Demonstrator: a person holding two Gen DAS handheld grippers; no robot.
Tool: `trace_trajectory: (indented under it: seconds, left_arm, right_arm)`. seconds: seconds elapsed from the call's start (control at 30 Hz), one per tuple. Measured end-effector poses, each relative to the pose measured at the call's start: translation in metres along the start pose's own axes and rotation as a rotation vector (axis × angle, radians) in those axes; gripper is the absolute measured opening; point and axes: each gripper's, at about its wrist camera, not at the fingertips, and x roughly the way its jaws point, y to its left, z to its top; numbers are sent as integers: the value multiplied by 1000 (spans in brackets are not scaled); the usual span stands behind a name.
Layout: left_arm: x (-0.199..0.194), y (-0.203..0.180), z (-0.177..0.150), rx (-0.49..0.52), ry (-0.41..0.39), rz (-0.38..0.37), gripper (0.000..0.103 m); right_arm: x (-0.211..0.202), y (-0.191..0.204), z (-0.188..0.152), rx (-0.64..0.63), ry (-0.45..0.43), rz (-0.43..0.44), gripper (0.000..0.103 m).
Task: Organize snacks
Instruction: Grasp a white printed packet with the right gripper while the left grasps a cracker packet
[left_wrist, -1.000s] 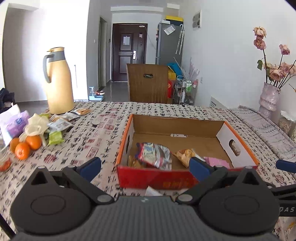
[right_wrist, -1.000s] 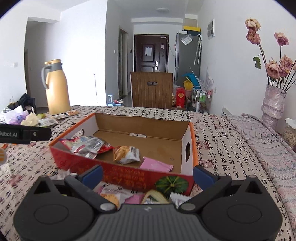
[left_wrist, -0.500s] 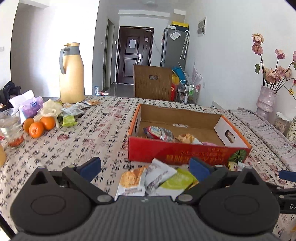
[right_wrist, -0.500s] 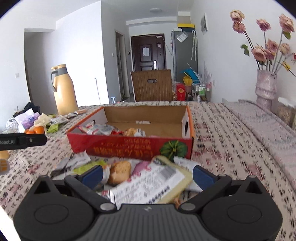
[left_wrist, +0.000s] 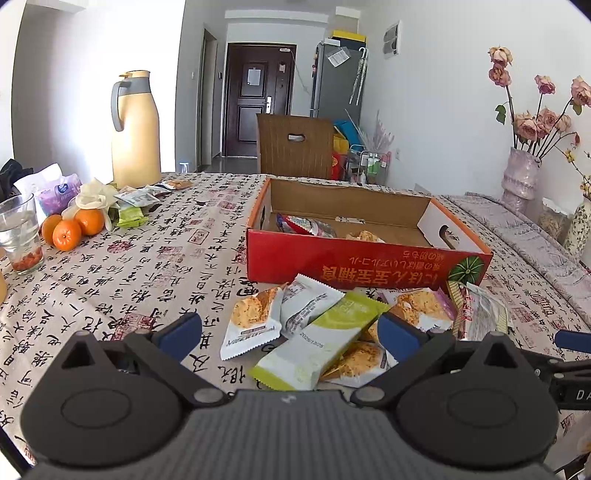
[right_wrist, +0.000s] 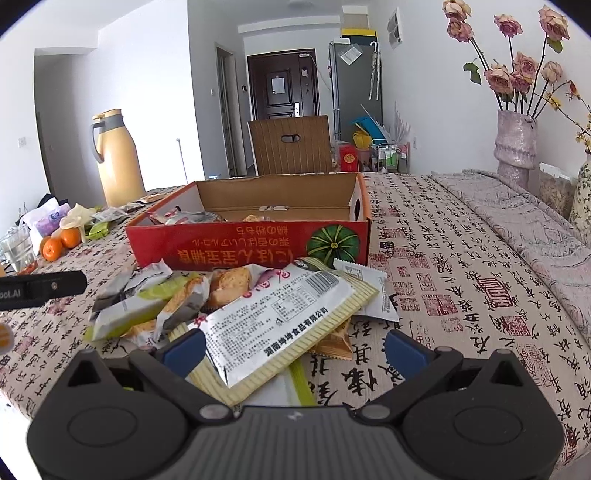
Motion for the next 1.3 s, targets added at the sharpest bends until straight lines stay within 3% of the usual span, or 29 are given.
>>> trace_trajectory:
  seconds: [0.33, 0.63, 1.03, 1.17, 1.23, 1.3]
  left_arm:
    - [10, 9, -1, -16, 20, 8, 103]
    - [23, 17, -1, -30, 43, 6, 103]
    - [34, 18, -3, -36, 68, 6, 103]
    - [33, 18, -3, -38, 64, 9, 103]
    - [33, 19, -3, -42, 64, 11, 103]
    - [33, 20, -3, -44, 65, 13, 103]
  right_arm:
    - [28, 8, 20, 19, 13, -17, 103]
    - [74, 12, 25, 80, 88, -135, 103]
    - [69, 11, 18, 42, 130, -99, 94]
    - [75, 18, 20, 29, 152, -81, 74]
    - [76, 21, 21, 19, 151, -81, 57]
    - [76, 22, 23, 20, 146, -77, 45]
